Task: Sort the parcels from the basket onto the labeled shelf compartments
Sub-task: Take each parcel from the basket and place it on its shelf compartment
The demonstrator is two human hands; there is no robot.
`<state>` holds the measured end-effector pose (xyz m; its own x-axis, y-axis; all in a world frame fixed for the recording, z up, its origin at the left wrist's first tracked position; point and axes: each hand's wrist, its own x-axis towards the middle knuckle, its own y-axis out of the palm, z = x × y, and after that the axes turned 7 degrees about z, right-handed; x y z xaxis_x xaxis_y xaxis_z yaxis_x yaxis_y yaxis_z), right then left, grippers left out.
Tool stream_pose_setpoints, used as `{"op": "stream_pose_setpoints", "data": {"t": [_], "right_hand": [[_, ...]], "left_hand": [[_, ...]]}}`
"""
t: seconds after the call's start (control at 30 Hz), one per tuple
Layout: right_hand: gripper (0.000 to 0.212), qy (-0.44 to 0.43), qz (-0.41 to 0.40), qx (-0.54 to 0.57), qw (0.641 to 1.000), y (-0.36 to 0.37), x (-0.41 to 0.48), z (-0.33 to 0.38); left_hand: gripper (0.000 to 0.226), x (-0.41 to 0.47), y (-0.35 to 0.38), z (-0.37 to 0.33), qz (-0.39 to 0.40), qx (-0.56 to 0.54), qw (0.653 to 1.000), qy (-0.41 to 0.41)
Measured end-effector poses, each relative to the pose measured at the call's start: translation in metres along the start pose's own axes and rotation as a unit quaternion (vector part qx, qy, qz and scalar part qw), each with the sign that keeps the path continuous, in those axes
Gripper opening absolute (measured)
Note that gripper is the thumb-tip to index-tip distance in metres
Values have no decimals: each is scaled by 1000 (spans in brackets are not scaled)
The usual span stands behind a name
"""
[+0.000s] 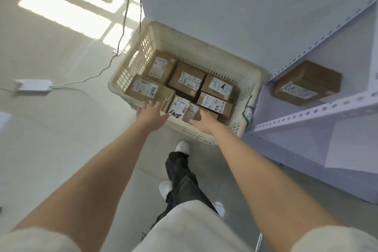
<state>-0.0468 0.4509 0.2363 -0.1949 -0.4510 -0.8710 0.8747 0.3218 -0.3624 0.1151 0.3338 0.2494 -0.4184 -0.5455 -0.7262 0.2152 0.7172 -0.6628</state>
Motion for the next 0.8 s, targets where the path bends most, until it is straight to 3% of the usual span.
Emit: {"op": "stream_pose_setpoints", "data": {"t": [0.2,0.37,0.63,0.8], "right_hand": [[72,33,10,64,997,-23,53,15],[71,49,26,63,996,-22,90,19],[67,105,38,159,981,-3,166,1],[65,135,41,252,958,35,226,-11]], "left_hand": [[50,56,-19,3,2,-36,999,3],[59,105,-18,-4,57,-47,997,-10],[57,197,29,-15,149,-5,989,11],[55,242,69,-12,160,-37,986,-10]]}}
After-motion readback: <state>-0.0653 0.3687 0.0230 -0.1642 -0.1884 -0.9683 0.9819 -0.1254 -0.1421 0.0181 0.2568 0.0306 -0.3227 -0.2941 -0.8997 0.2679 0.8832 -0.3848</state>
